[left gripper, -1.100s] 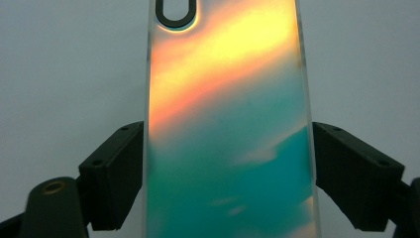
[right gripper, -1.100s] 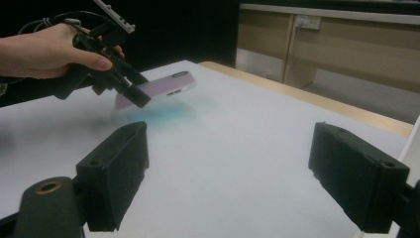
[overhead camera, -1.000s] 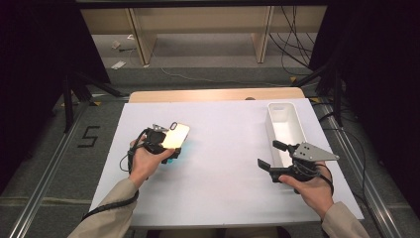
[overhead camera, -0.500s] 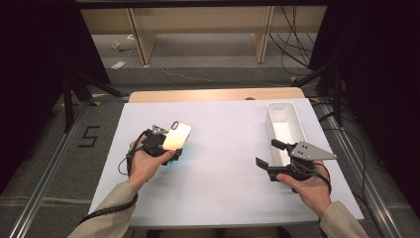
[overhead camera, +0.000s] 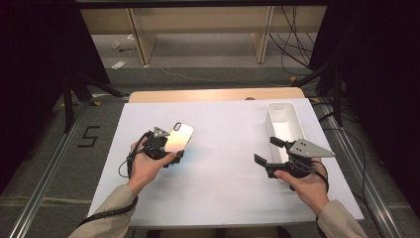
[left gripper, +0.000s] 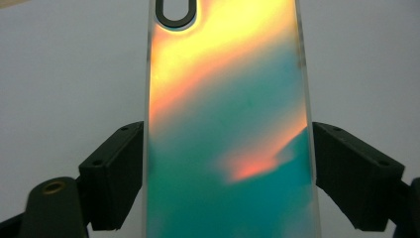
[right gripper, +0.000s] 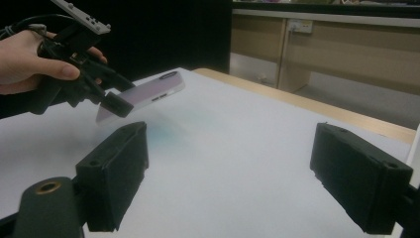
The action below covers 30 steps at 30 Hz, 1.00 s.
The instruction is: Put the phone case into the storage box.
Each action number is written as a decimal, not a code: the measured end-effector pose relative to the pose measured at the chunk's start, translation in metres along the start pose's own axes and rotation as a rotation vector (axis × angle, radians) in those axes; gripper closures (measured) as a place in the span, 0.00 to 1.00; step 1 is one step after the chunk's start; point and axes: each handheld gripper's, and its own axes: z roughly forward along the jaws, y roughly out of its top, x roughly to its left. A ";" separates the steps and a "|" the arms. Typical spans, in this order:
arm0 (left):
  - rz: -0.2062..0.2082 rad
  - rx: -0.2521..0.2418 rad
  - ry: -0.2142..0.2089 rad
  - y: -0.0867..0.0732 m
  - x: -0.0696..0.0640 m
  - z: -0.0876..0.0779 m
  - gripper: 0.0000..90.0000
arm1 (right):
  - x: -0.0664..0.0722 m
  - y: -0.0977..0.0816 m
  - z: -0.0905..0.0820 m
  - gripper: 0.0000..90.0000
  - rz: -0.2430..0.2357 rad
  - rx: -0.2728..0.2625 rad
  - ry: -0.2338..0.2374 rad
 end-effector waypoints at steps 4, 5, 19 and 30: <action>0.006 -0.006 -0.002 -0.001 -0.002 -0.002 0.19 | 0.001 0.002 0.003 0.18 0.003 0.003 0.003; 0.008 -0.007 -0.004 -0.001 -0.002 -0.002 0.19 | 0.002 0.002 0.004 0.18 0.004 0.000 0.002; 0.025 -0.041 -0.017 0.001 -0.012 -0.006 0.19 | 0.005 0.010 0.020 0.18 0.007 -0.001 0.008; 0.058 -0.050 -0.041 0.002 -0.024 -0.006 0.19 | 0.005 0.014 0.029 0.18 0.018 0.001 -0.001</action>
